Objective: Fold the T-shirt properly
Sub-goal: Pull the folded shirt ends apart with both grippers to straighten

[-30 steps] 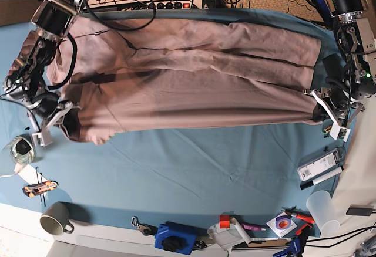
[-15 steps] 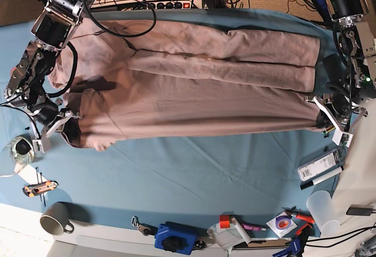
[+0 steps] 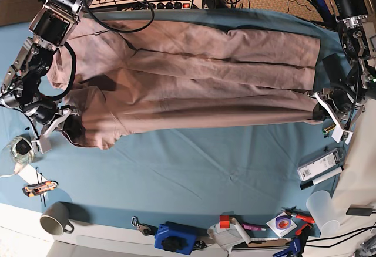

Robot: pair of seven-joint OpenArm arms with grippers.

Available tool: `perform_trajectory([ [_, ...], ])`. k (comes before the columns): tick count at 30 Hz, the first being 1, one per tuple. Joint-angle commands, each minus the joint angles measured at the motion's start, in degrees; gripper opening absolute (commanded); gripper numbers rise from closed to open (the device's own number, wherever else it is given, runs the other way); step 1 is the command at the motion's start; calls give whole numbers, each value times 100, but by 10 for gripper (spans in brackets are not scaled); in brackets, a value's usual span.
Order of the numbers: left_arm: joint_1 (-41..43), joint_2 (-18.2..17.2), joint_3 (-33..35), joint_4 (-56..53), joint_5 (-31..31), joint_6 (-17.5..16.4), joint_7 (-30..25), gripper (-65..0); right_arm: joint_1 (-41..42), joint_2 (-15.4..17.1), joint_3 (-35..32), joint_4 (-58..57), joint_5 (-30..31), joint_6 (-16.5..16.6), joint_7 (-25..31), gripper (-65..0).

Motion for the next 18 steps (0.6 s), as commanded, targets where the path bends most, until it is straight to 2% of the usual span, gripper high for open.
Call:
perform_trajectory([
  [1, -92, -111, -59, 92, -39, 26, -57, -650, 111, 114, 28, 118, 66, -12, 57, -650],
  [3, -92, -111, -63, 101, -50, 28, 105, -650, 20, 116, 35, 136, 136, -12, 44, -650],
  [6, -85, -109, -129, 101, -431, 24, 431, -650, -232, 114, 136, 229, 507, -12, -157, -650],
  [11, -74, -111, -348, 101, -577, -125, 544, -650, -785, 116, 549, 741, 833, -12, -195, -650],
  [14, 24, -111, -610, 101, -922, -151, 682, -650, -1139, 114, 774, 997, 887, -12, -201, -650],
  [16, 151, -111, -739, 101, -1147, -376, 704, -650, -1357, 114, 874, 1073, 1032, -12, -269, -650],
  [18, 291, -109, -809, 101, -1401, -431, 833, -650, -1554, 114, 920, 1104, 1224, -12, -431, -650],
])
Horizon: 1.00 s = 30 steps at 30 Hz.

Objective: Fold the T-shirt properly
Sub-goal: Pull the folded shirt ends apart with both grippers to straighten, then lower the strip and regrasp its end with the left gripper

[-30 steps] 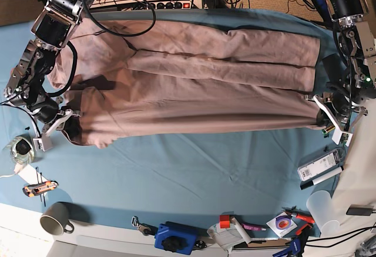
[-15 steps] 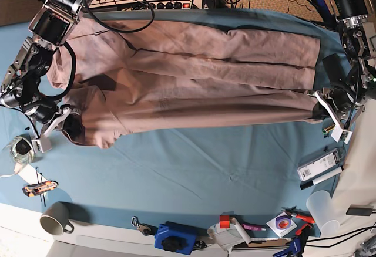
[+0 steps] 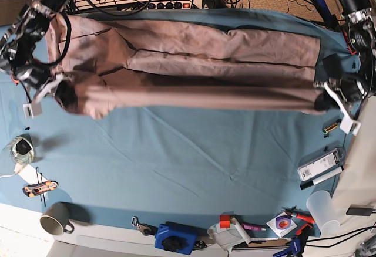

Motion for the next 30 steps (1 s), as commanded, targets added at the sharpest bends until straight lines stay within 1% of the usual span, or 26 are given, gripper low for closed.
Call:
perform_trajectory([
  [1, 0, -111, -55, 90, -133, -22, -55, -650, -15, 122, 42, 107, 179, 6, 59, -650],
  [6, 313, -111, -55, 90, -343, -22, 37, -650, -439, 122, 46, 107, 345, 6, 29, -650],
  [11, 494, -109, -55, 90, -361, -20, 96, -650, -767, 122, 85, 107, 345, 6, 29, -650],
  [14, 518, -111, -55, 90, -358, -20, 160, -650, -885, 122, 240, 109, 498, 6, 29, -650],
  [17, 581, -111, -55, 90, -369, -20, 269, -650, -914, 122, 516, 109, 647, 6, 29, -650],
  [23, 822, -109, -55, 90, -511, -20, 378, -650, -911, 122, 1115, 109, 640, 6, 29, -650],
  [25, 881, -109, -55, 90, -509, -17, 378, -650, -911, 125, 1215, 109, 638, 6, 29, -650],
  [30, 892, -109, -55, 90, -511, 0, 402, -650, -911, 122, 1198, 107, 638, 6, 29, -650],
])
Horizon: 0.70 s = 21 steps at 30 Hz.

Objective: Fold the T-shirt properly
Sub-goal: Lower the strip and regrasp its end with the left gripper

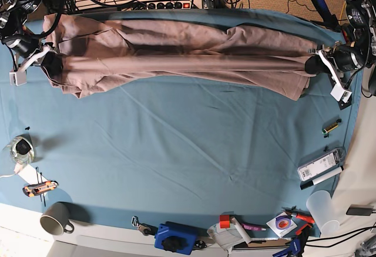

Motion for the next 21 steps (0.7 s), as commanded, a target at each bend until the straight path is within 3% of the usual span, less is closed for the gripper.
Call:
perform_trajectory([
  [1, -35, -125, -59, 87, -2, 17, -15, -650, 35, 146, 50, 101, 46, 6, 121, -650],
  [5, 13, -122, -59, 87, -221, 4, 129, -650, 35, 146, 50, 101, 2, 6, 121, -650],
  [10, 271, -109, -59, 87, -516, -289, 220, -650, 35, 146, 50, 101, -13, 6, 121, -650],
  [12, 332, -111, -59, 87, -610, -286, 214, -538, 33, 146, 50, 101, -13, 6, 121, -650],
  [15, 330, -111, -59, 87, -693, -286, 136, -364, 33, 146, 50, 101, 9, 6, 121, -521],
  [17, 328, -111, -59, 87, -693, -286, -46, -320, 33, 149, 50, 101, 9, 6, 121, -472],
  [21, 315, -109, -59, 87, -732, -284, -133, -317, 35, 149, 50, 101, 205, 6, 121, -466],
])
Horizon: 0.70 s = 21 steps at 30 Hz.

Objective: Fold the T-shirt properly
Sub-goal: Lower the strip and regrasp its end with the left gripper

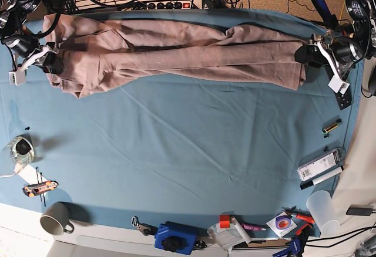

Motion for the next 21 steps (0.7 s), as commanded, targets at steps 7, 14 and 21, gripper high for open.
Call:
perform_trajectory([
  [7, -44, -76, -48, 87, -240, 0, -393, -317, 142, 142, 50, 103, 734, 6, 106, -466],
  [14, -210, 382, -37, 70, 225, 26, -542, -317, 256, 142, 50, 103, 562, 6, 106, -467],
  [21, -380, 601, 7, 57, 1480, 308, -1029, -317, 256, 144, 50, 103, 542, 6, 106, -467],
])
